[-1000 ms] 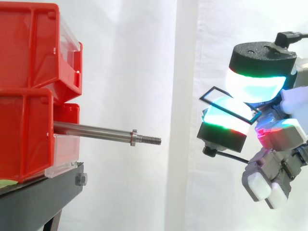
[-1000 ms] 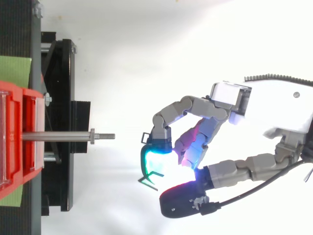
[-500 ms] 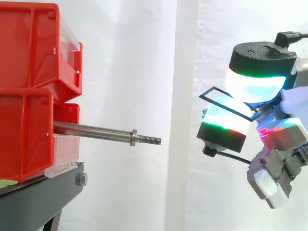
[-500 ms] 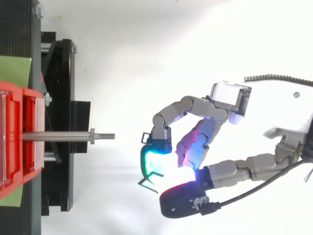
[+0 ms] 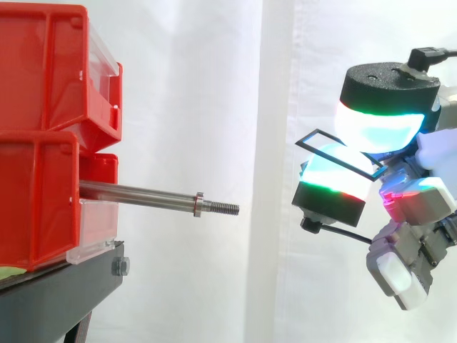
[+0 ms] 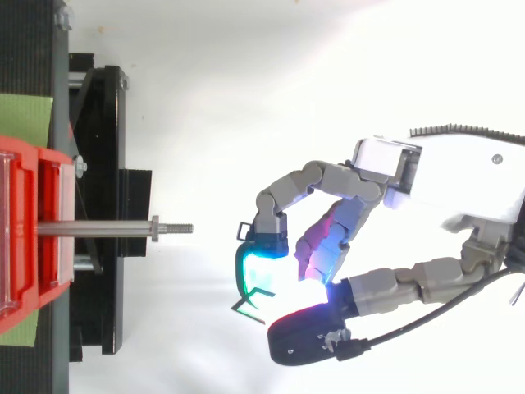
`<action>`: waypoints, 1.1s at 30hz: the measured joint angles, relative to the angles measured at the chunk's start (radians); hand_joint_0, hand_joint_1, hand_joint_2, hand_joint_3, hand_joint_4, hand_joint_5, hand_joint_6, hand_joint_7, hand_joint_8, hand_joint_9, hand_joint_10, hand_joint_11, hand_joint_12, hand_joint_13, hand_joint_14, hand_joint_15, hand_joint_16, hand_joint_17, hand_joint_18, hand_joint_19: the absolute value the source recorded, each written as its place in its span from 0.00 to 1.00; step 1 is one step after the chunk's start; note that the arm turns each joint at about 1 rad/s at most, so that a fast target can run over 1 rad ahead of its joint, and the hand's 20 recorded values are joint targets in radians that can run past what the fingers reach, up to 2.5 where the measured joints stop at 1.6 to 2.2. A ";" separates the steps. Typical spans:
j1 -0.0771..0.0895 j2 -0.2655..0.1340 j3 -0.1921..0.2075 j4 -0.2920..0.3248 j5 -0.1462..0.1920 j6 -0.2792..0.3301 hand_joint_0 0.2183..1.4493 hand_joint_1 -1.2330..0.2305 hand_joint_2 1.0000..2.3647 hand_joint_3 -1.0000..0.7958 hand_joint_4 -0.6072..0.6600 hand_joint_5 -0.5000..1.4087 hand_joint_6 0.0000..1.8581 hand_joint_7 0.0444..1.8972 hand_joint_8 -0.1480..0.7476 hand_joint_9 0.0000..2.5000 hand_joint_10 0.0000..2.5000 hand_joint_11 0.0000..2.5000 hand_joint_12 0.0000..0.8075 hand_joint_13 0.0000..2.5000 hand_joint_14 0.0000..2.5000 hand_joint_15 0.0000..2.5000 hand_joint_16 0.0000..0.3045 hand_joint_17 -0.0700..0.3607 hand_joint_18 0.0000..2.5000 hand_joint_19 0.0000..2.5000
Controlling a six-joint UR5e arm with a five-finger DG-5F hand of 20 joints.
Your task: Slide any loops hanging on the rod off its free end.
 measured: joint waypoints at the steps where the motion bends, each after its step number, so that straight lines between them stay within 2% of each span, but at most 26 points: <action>1: 0.000 0.000 0.000 0.000 0.000 0.000 0.31 0.26 0.00 0.56 0.48 0.23 0.48 0.52 0.51 0.50 0.01 0.28 0.52 0.40 0.01 0.20 0.20 0.48 0.37 0.13; 33: 0.000 0.000 0.000 0.000 0.000 0.000 0.31 0.26 0.02 0.55 0.48 0.23 0.48 0.51 0.51 0.49 0.01 0.27 0.52 0.40 0.01 0.20 0.20 0.48 0.37 0.13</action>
